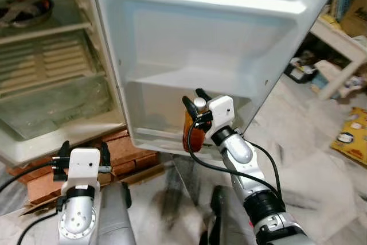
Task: Restocking fridge
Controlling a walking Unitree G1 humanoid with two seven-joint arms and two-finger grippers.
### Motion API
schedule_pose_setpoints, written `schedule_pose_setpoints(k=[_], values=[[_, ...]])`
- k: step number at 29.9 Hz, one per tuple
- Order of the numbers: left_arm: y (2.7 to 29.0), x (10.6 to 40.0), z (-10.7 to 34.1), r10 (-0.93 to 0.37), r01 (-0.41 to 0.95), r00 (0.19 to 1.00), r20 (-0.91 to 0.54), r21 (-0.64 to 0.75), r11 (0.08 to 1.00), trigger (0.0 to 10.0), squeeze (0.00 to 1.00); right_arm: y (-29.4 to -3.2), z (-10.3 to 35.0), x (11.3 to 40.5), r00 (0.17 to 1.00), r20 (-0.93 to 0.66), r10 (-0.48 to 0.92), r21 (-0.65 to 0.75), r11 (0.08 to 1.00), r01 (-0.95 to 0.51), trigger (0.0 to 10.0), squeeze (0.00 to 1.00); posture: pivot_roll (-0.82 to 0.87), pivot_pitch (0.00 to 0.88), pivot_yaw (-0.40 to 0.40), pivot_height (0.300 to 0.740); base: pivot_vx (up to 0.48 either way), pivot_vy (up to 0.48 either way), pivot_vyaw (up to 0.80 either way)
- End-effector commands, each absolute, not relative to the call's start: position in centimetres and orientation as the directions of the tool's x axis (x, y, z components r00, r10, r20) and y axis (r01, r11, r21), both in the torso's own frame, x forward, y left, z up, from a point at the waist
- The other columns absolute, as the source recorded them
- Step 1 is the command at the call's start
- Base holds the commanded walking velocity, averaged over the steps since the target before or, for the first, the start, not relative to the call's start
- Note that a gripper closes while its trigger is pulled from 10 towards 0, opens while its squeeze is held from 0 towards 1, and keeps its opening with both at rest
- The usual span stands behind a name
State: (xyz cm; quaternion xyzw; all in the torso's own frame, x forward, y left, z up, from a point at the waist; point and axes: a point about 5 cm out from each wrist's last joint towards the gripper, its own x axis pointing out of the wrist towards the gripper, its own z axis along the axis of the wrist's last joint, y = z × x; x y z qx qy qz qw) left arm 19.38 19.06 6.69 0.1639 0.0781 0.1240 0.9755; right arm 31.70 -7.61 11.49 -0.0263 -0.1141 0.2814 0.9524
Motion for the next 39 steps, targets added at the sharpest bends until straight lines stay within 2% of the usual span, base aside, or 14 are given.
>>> schedule_pose_setpoints(k=[1, 8, 15, 19, 20, 24, 25, 26, 29, 33, 34, 35, 39], values=[[20.3, 19.1, 6.9, 0.326, -0.265, 0.939, -0.108, 0.377, 0.888, 10.0, 0.0, -7.5, 11.7, 31.6, 0.8, 0.216, 0.559, -0.113, 0.828, -0.549, 10.0, 0.0, 0.15, 0.101, -0.079, 0.544, 0.0, 0.0, 0.0], [21.4, 18.5, 6.5, 0.371, -0.296, 0.92, -0.131, 0.39, 0.872, 10.0, 0.0, -6.3, 12.1, 31.2, 0.76, 0.236, 0.605, -0.161, 0.796, -0.584, 10.0, 0.0, 0.16, 0.106, -0.078, 0.544, 0.0, 0.0, 0.48], [21.2, 18.2, 6.4, 0.367, -0.288, 0.919, -0.141, 0.396, 0.872, 10.0, 0.0, -6.1, 12.2, 31.3, 0.76, 0.243, 0.603, -0.131, 0.796, -0.591, 10.0, 0.0, 0.17, 0.104, -0.078, 0.544, 0.0, 0.0, 0.8], [21.1, 18.1, 6.3, 0.355, -0.272, 0.923, -0.149, 0.4, 0.875, 10.0, 0.0, -6.4, 12.7, 31.8, 0.783, 0.26, 0.566, -0.135, 0.824, -0.551, 10.0, 0.0, 0.18, 0.117, -0.078, 0.544, 0.0, 0.0, 0.23], [21.0, 18.0, 6.6, 0.341, -0.259, 0.93, -0.141, 0.409, 0.875, 10.0, 0.0, -6.7, 13.0, 32.2, 0.792, 0.275, 0.545, -0.18, 0.839, -0.514, 10.0, 0.0, 0.18, 0.127, -0.078, 0.544, 0.0, 0.0, 0.0], [20.9, 17.9, 6.8, 0.33, -0.25, 0.934, -0.134, 0.414, 0.876, 10.0, 0.0, -7.0, 13.1, 32.4, 0.802, 0.277, 0.529, -0.203, 0.848, -0.489, 10.0, 0.0, 0.18, 0.131, -0.079, 0.544, 0.0, 0.0, 0.0], [20.7, 17.7, 7.3, 0.31, -0.234, 0.943, -0.119, 0.421, 0.876, 10.0, 0.0, -7.2, 13.5, 32.9, 0.808, 0.287, 0.515, -0.299, 0.849, -0.436, 10.0, 0.0, 0.18, 0.163, -0.08, 0.544, 0.0, 0.0, 0.0], [20.7, 17.7, 7.3, 0.31, -0.234, 0.943, -0.119, 0.421, 0.876, 10.0, 0.0, -7.2, 13.5, 32.9, 0.808, 0.287, 0.515, -0.299, 0.849, -0.436, 10.0, 0.0, 0.18, 0.163, -0.08, 0.544, 0.0, 0.0, 0.0], [20.5, 17.1, 8.1, 0.287, -0.218, 0.953, -0.098, 0.437, 0.873, 10.0, 0.0, -6.9, 13.3, 33.6, 0.811, 0.267, 0.521, -0.412, 0.822, -0.393, 10.0, 0.0, 0.2, 0.213, -0.082, 0.544, 0.0, 0.0, 0.0], [20.5, 16.9, 8.2, 0.285, -0.215, 0.953, -0.099, 0.439, 0.873, 10.0, 0.0, -6.4, 13.1, 33.8, 0.824, 0.245, 0.51, -0.395, 0.829, -0.395, 10.0, 0.0, 0.21, 0.215, -0.084, 0.544, 0.0, 0.0, 0.0], [20.6, 16.7, 8.4, 0.29, -0.22, 0.952, -0.099, 0.44, 0.871, 10.0, 0.0, -5.9, 13.1, 34.2, 0.844, 0.23, 0.484, -0.307, 0.859, -0.409, 10.0, 0.0, 0.22, 0.215, -0.087, 0.544, 0.0, 0.0, 0.0], [20.7, 16.7, 8.5, 0.297, -0.227, 0.95, -0.096, 0.44, 0.869, 10.0, 0.0, -5.7, 13.2, 34.3, 0.848, 0.229, 0.478, -0.282, 0.866, -0.413, 10.0, 0.0, 0.22, 0.211, -0.089, 0.544, 0.0, 0.0, 0.0], [20.8, 16.9, 8.7, 0.307, -0.241, 0.947, -0.089, 0.435, 0.867, 10.0, 0.0, -5.1, 13.1, 33.9, 0.837, 0.246, 0.488, -0.255, 0.866, -0.43, 10.0, 0.0, 0.22, 0.213, -0.092, 0.534, 0.0, 0.0, 0.0]])
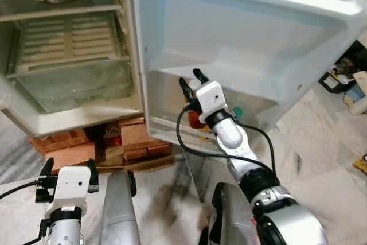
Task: Restocking fridge
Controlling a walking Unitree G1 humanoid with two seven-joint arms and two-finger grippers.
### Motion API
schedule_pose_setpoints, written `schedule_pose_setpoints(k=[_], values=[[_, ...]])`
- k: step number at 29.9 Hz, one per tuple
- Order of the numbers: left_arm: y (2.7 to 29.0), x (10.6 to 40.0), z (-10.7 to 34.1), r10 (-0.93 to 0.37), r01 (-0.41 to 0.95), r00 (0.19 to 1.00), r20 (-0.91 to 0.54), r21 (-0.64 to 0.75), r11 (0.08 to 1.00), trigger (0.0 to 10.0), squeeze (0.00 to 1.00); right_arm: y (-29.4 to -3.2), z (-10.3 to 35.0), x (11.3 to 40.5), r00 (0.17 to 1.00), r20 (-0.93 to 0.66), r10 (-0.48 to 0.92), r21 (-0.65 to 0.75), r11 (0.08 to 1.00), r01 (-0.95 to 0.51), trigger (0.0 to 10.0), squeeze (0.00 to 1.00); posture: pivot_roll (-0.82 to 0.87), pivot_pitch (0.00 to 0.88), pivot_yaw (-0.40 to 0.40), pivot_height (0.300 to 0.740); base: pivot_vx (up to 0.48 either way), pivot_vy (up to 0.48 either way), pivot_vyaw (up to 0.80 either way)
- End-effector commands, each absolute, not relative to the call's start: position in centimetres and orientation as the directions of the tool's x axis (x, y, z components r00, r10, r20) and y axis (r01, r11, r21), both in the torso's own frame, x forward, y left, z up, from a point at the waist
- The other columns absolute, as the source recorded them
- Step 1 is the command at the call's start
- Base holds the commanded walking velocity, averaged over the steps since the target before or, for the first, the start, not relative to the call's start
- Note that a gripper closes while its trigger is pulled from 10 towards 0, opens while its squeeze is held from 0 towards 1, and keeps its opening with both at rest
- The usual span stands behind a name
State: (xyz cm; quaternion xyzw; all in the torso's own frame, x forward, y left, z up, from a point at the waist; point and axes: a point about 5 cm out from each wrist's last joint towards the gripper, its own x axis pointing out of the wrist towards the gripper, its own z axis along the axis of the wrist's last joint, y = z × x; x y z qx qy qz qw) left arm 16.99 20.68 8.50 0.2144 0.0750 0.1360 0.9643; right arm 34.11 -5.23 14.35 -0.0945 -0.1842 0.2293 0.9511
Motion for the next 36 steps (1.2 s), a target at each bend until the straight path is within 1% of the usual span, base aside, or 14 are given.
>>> schedule_pose_setpoints(k=[1, 5, 8, 14, 20, 21, 23, 24, 29, 30, 32, 33, 36], values=[[20.7, 16.9, 8.7, 0.306, -0.24, 0.948, -0.087, 0.433, 0.869, 10.0, 0.0, -5.0, 13.1, 33.8, 0.832, 0.252, 0.494, -0.257, 0.863, -0.435, 10.0, 0.0, 0.22, 0.215, -0.09, 0.529, 0.0, 0.0, 0.0], [20.5, 17.0, 8.9, 0.297, -0.234, 0.951, -0.087, 0.429, 0.873, 10.0, 0.0, -4.9, 13.1, 33.8, 0.828, 0.265, 0.494, -0.282, 0.861, -0.423, 10.0, 0.0, 0.22, 0.217, -0.085, 0.514, 0.0, 0.0, 0.0], [20.4, 17.0, 9.0, 0.292, -0.228, 0.952, -0.089, 0.429, 0.874, 10.0, 0.0, -4.9, 13.3, 33.9, 0.827, 0.28, 0.487, -0.293, 0.864, -0.409, 10.0, 0.0, 0.22, 0.219, -0.081, 0.494, 0.0, 0.0, 0.0], [20.5, 17.1, 9.3, 0.288, -0.226, 0.954, -0.084, 0.432, 0.873, 10.0, 0.0, -4.3, 13.8, 33.8, 0.811, 0.306, 0.499, -0.302, 0.859, -0.415, 10.0, 0.0, 0.22, 0.228, -0.08, 0.494, 0.0, 0.0, 0.0], [20.4, 17.1, 9.5, 0.288, -0.228, 0.955, -0.077, 0.434, 0.872, 10.0, 0.0, -3.9, 13.5, 33.4, 0.796, 0.322, 0.513, -0.34, 0.847, -0.409, 10.0, 0.0, 0.23, 0.244, -0.085, 0.494, 0.0, 0.0, 0.0], [20.2, 17.0, 9.8, 0.282, -0.227, 0.957, -0.065, 0.437, 0.87, 10.0, 0.0, -3.6, 13.0, 32.9, 0.784, 0.322, 0.531, -0.397, 0.827, -0.397, 10.0, 0.0, 0.23, 0.264, -0.092, 0.494, 0.0, 0.0, 0.0], [20.2, 17.0, 9.9, 0.281, -0.227, 0.958, -0.061, 0.439, 0.869, 10.0, 0.0, -3.5, 12.8, 32.7, 0.78, 0.32, 0.537, -0.416, 0.82, -0.393, 10.0, 0.0, 0.23, 0.264, -0.092, 0.494, 0.0, 0.0, 0.0], [20.2, 17.0, 10.2, 0.284, -0.236, 0.958, -0.045, 0.443, 0.865, 10.0, 0.0, -3.2, 12.8, 32.5, 0.765, 0.333, 0.551, -0.476, 0.799, -0.368, 10.0, 0.0, 0.24, 0.278, -0.099, 0.494, 0.0, 0.0, 0.0], [20.2, 17.0, 10.9, 0.282, -0.246, 0.959, -0.012, 0.456, 0.856, 10.0, 0.0, -2.4, 13.5, 32.1, 0.707, 0.379, 0.597, -0.588, 0.746, -0.314, 10.0, 0.0, 0.25, 0.293, -0.105, 0.494, 0.0, 0.0, 0.0], [20.2, 17.0, 11.2, 0.28, -0.249, 0.96, 0.001, 0.459, 0.853, 10.0, 0.0, -1.8, 14.3, 32.2, 0.67, 0.406, 0.622, -0.632, 0.721, -0.286, 10.0, 0.0, 0.25, 0.302, -0.109, 0.494, 0.0, 0.0, 0.0], [20.1, 17.0, 11.4, 0.278, -0.251, 0.96, 0.01, 0.462, 0.85, 10.0, 0.0, -1.4, 14.9, 32.2, 0.638, 0.428, 0.64, -0.662, 0.702, -0.26, 10.0, 0.0, 0.25, 0.305, -0.11, 0.494, 0.0, 0.0, 0.0], [20.0, 16.9, 11.6, 0.279, -0.253, 0.96, 0.012, 0.46, 0.851, 10.0, 0.0, -1.2, 15.2, 32.3, 0.631, 0.435, 0.643, -0.651, 0.708, -0.273, 10.0, 0.0, 0.26, 0.312, -0.113, 0.494, 0.0, 0.0, 0.0], [19.9, 16.9, 11.9, 0.28, -0.26, 0.96, 0.026, 0.464, 0.847, 10.0, 0.0, -0.7, 15.6, 32.3, 0.591, 0.441, 0.675, -0.704, 0.669, -0.239, 10.0, 0.0, 0.26, 0.316, -0.115, 0.494, 0.0, 0.0, 0.0]])
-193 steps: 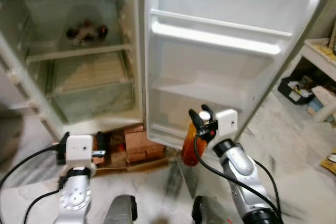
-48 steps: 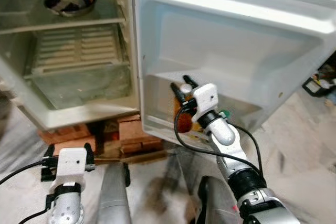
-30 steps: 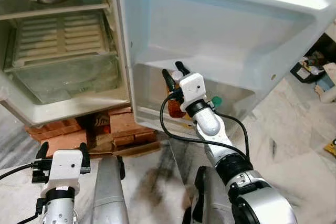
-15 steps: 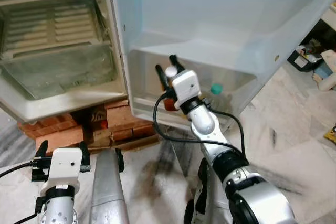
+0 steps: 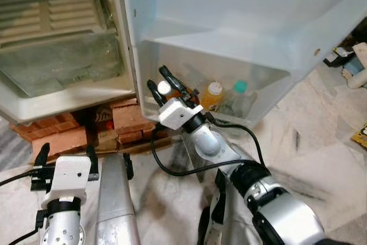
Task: Restocking fridge
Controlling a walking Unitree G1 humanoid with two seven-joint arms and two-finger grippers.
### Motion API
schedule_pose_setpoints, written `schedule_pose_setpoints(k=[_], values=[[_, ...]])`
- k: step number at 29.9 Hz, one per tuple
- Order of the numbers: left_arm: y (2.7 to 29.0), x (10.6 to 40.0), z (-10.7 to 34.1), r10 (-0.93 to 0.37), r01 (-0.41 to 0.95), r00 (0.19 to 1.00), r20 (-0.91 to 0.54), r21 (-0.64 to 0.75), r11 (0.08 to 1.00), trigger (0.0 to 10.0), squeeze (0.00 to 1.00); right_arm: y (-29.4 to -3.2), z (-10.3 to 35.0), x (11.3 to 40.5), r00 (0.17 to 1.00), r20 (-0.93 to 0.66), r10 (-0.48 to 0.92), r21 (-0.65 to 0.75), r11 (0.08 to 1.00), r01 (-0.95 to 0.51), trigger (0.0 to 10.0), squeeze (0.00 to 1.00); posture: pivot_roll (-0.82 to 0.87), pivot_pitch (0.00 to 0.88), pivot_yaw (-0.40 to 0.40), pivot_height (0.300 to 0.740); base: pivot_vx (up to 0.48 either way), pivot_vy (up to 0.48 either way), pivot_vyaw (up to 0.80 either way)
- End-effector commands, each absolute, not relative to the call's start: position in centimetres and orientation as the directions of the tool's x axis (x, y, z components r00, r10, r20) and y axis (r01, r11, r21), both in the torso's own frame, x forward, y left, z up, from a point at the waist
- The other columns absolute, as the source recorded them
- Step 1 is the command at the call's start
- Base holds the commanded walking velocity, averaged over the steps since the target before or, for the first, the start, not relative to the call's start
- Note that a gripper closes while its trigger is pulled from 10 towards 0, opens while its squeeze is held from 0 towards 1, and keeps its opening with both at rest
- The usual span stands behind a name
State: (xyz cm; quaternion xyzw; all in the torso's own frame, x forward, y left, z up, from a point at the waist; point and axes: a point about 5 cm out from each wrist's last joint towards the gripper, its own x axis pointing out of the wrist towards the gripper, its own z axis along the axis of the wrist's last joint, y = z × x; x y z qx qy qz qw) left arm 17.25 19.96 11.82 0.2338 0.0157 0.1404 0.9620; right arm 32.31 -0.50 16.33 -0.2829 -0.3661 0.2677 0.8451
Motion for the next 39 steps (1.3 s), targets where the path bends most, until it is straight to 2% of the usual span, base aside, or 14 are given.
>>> schedule_pose_setpoints(k=[1, 3, 9, 11, 12, 14, 21, 22, 23, 33, 39], values=[[19.8, 16.9, 11.9, 0.28, -0.26, 0.96, 0.026, 0.463, 0.848, 10.0, 0.0, -0.7, 15.7, 32.4, 0.591, 0.44, 0.676, -0.711, 0.665, -0.23, 10.0, 0.0, 0.26, 0.323, -0.119, 0.494, 0.0, 0.0, 0.0], [19.7, 16.8, 12.0, 0.279, -0.258, 0.96, 0.024, 0.459, 0.85, 10.0, 0.0, -0.8, 15.6, 32.6, 0.591, 0.436, 0.679, -0.727, 0.652, -0.214, 10.0, 0.0, 0.27, 0.329, -0.122, 0.494, 0.0, 0.0, 0.0], [19.4, 16.4, 11.9, 0.279, -0.254, 0.96, 0.012, 0.456, 0.853, 10.0, 0.0, -1.4, 14.4, 33.3, 0.663, 0.38, 0.646, -0.734, 0.646, -0.209, 10.0, 0.0, 0.27, 0.34, -0.126, 0.494, 0.0, 0.0, 0.0], [19.4, 16.3, 11.9, 0.279, -0.251, 0.96, 0.006, 0.455, 0.855, 10.0, 0.0, -1.9, 13.5, 33.4, 0.711, 0.338, 0.617, -0.718, 0.658, -0.229, 10.0, 0.0, 0.28, 0.343, -0.126, 0.494, 0.0, 0.0, 0.0], [19.3, 16.2, 11.8, 0.276, -0.247, 0.961, 0.0, 0.453, 0.857, 10.0, 0.0, -2.6, 12.2, 33.6, 0.777, 0.258, 0.575, -0.681, 0.678, -0.276, 10.0, 0.0, 0.28, 0.345, -0.124, 0.494, 0.0, 0.0, 0.0], [19.3, 16.2, 11.8, 0.276, -0.244, 0.961, -0.005, 0.452, 0.858, 10.0, 0.0, -3.4, 11.4, 33.9, 0.83, 0.209, 0.517, -0.628, 0.722, -0.291, 10.0, 0.0, 0.28, 0.345, -0.123, 0.494, 0.0, 0.0, 0.0], [19.2, 16.6, 11.5, 0.271, -0.236, 0.963, -0.016, 0.445, 0.864, 10.0, 0.0, -5.7, 10.7, 34.8, 0.901, 0.13, 0.413, -0.552, 0.785, -0.28, 10.0, 0.0, 0.27, 0.332, -0.12, 0.494, 0.0, 0.0, 0.0], [19.1, 16.8, 11.4, 0.269, -0.233, 0.963, -0.02, 0.442, 0.867, 10.0, 0.0, -6.4, 10.8, 35.2, 0.913, 0.115, 0.39, -0.53, 0.802, -0.276, 10.0, 0.36, 0.27, 0.324, -0.119, 0.494, 0.0, 0.0, 0.0], [19.1, 16.8, 11.3, 0.268, -0.231, 0.963, -0.021, 0.441, 0.867, 10.0, 0.0, -6.6, 10.8, 35.3, 0.917, 0.113, 0.383, -0.518, 0.81, -0.275, 10.0, 1.0, 0.26, 0.317, -0.118, 0.494, 0.0, 0.0, 0.0], [19.5, 18.1, 10.6, 0.266, -0.227, 0.963, -0.03, 0.437, 0.87, 10.0, 0.0, -7.4, 12.3, 36.2, 0.913, 0.14, 0.383, -0.516, 0.815, -0.263, 10.0, 1.0, 0.26, 0.268, -0.114, 0.494, 0.0, 0.0, 0.0], [19.7, 19.3, 10.5, 0.266, -0.234, 0.964, -0.014, 0.43, 0.872, 10.0, 0.0, -6.9, 15.3, 37.1, 0.882, 0.235, 0.408, -0.426, 0.859, -0.284, 10.0, 1.0, 0.24, 0.215, -0.107, 0.494, 0.0, 0.0, 0.0]])
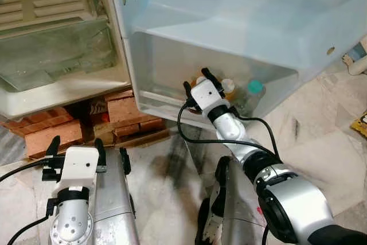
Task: Restocking fridge
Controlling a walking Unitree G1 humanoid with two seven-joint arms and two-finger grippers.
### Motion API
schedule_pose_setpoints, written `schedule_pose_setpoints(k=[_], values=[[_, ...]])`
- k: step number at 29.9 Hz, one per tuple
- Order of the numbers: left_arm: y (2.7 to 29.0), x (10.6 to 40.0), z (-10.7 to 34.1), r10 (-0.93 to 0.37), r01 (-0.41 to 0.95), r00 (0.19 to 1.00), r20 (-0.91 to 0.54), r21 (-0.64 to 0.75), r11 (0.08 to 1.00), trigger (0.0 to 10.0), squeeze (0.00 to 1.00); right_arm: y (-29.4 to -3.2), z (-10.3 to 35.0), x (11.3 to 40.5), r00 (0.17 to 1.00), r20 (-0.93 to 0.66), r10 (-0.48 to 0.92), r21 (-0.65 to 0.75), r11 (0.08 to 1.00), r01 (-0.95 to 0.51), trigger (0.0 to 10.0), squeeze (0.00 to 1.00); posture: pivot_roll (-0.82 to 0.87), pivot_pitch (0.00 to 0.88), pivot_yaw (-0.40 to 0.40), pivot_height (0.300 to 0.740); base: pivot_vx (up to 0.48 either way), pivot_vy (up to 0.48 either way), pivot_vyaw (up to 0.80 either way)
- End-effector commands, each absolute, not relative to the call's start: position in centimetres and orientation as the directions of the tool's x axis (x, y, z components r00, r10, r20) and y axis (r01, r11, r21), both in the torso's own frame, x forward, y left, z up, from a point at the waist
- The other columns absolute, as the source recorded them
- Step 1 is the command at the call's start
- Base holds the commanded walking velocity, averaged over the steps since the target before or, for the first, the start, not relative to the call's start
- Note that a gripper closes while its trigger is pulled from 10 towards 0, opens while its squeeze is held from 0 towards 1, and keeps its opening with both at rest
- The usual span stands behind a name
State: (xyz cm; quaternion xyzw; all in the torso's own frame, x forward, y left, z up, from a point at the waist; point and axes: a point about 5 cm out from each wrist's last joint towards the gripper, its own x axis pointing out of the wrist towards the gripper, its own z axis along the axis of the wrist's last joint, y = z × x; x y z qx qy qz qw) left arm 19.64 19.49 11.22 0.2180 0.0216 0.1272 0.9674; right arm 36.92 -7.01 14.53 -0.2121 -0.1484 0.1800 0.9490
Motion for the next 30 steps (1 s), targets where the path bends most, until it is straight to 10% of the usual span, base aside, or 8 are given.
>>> schedule_pose_setpoints(k=[1, 14, 30], values=[[19.6, 19.5, 10.4, 0.265, -0.234, 0.964, -0.013, 0.428, 0.873, 10.0, 0.0, -6.7, 15.8, 37.2, 0.873, 0.244, 0.423, -0.413, 0.86, -0.301, 10.0, 1.0, 0.24, 0.203, -0.106, 0.494, 0.0, 0.0, 0.0], [19.2, 20.7, 9.5, 0.239, -0.211, 0.971, -0.018, 0.406, 0.889, 10.0, 0.0, -7.0, 15.6, 36.9, 0.787, 0.198, 0.585, -0.205, 0.81, -0.55, 10.0, 1.0, 0.19, 0.11, -0.085, 0.494, 0.0, 0.0, 0.0], [19.4, 21.5, 8.8, 0.222, -0.202, 0.975, -0.008, 0.387, 0.9, 10.0, 0.0, -12.4, 12.2, 31.7, 0.904, 0.272, 0.329, -0.038, 0.943, -0.332, 10.0, 0.96, 0.15, 0.011, -0.07, 0.494, 0.0, 0.0, 0.0]])
